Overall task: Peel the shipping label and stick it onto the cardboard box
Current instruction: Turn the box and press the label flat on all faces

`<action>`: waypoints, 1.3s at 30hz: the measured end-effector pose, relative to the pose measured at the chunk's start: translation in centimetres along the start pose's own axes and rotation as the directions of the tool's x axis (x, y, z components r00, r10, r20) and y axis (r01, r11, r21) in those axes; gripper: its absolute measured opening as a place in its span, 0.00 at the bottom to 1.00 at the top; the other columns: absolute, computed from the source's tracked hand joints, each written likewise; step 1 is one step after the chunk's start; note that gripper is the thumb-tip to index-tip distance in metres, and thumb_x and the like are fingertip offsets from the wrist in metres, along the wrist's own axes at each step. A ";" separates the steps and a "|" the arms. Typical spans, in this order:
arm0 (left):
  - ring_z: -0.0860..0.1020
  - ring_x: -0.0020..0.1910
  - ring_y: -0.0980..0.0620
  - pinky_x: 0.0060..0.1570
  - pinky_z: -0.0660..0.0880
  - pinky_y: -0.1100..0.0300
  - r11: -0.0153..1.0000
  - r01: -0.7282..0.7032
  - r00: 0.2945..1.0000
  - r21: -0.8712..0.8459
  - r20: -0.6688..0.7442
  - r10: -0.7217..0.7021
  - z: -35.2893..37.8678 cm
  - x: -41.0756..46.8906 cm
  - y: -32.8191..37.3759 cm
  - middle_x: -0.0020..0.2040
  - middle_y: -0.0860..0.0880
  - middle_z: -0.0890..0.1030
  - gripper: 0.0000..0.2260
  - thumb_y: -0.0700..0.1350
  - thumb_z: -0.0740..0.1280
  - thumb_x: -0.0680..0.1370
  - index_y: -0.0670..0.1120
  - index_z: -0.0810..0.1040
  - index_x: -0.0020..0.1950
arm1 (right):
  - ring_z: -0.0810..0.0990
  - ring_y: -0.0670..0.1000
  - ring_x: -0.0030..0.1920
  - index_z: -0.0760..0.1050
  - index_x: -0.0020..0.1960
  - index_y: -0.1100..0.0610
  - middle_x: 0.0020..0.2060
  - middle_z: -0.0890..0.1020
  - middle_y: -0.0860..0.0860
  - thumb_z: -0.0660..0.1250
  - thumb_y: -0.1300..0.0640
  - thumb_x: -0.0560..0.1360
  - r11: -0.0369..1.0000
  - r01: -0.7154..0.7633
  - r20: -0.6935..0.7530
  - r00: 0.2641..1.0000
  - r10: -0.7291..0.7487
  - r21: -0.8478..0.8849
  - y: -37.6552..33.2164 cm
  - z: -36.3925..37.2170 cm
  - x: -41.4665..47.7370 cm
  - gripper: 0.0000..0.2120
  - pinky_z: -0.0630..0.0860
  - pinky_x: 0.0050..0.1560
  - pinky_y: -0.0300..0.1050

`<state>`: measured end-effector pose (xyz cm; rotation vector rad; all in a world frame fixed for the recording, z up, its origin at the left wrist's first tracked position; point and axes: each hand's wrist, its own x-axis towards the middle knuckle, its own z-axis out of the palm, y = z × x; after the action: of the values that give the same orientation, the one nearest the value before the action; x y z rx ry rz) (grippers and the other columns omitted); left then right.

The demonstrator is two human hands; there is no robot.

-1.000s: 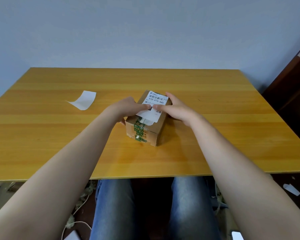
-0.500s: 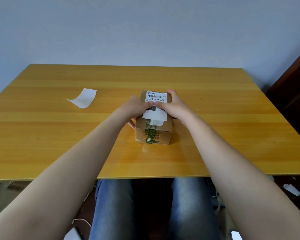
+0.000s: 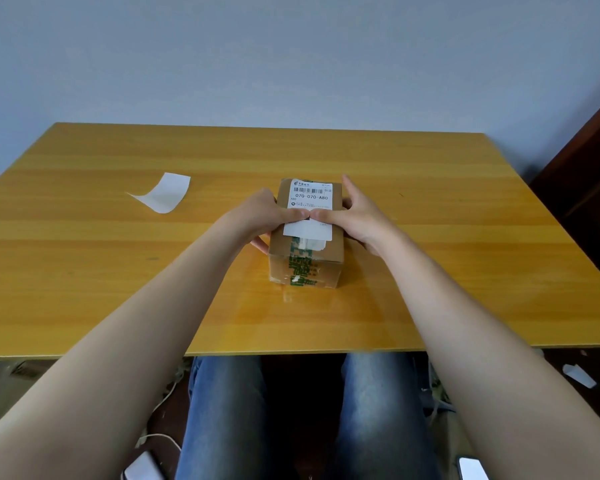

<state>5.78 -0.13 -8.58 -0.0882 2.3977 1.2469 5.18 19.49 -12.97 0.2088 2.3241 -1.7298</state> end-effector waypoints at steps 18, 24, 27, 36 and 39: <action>0.86 0.51 0.52 0.41 0.85 0.54 0.995 -0.042 0.997 0.090 0.060 0.037 -0.4 -0.2 -1.2 0.53 0.51 0.87 0.18 0.55 0.78 0.75 0.49 0.80 0.59 | 0.72 0.52 0.74 0.51 0.85 0.53 0.80 0.68 0.49 0.82 0.49 0.70 0.976 0.017 -0.035 0.999 -0.025 -0.219 -1.3 -0.1 -2.4 0.55 0.70 0.58 0.41; 0.83 0.55 0.54 0.48 0.86 0.51 0.992 -0.065 0.991 0.112 0.127 0.051 -0.6 -0.5 -1.1 0.53 0.55 0.85 0.13 0.54 0.80 0.74 0.56 0.78 0.52 | 0.81 0.50 0.55 0.43 0.85 0.41 0.67 0.76 0.43 0.83 0.50 0.69 0.960 -0.134 0.027 0.989 0.145 -0.247 -2.2 -0.2 -3.2 0.60 0.86 0.37 0.53; 0.82 0.57 0.54 0.54 0.85 0.47 0.990 -0.072 0.985 0.118 0.162 0.052 -0.7 -0.6 -1.2 0.53 0.56 0.84 0.13 0.52 0.80 0.74 0.58 0.77 0.49 | 0.80 0.54 0.60 0.39 0.84 0.40 0.70 0.75 0.45 0.84 0.51 0.68 0.949 -0.177 0.061 0.978 0.200 -0.262 -2.6 -0.1 -3.5 0.64 0.85 0.34 0.54; 0.83 0.57 0.55 0.54 0.85 0.47 0.991 -0.065 0.976 0.119 0.215 0.038 -0.8 -0.6 -1.3 0.55 0.56 0.85 0.13 0.50 0.81 0.73 0.59 0.80 0.52 | 0.80 0.56 0.62 0.35 0.83 0.39 0.71 0.73 0.45 0.85 0.55 0.66 0.941 -0.199 0.118 0.964 0.238 -0.273 -2.8 -0.3 -3.8 0.67 0.86 0.44 0.65; 0.83 0.57 0.55 0.54 0.85 0.48 0.988 -0.062 0.973 0.140 0.230 0.029 -0.9 -0.6 -1.1 0.56 0.55 0.86 0.13 0.49 0.81 0.73 0.58 0.80 0.53 | 0.81 0.57 0.62 0.34 0.83 0.38 0.62 0.73 0.43 0.85 0.57 0.66 0.936 -0.206 0.143 0.957 0.254 -0.284 -2.8 -0.5 -3.9 0.69 0.85 0.46 0.66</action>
<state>6.28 -1.57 -8.74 0.1477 2.2924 1.0344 8.17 19.27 -9.22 0.2555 2.2667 -1.2564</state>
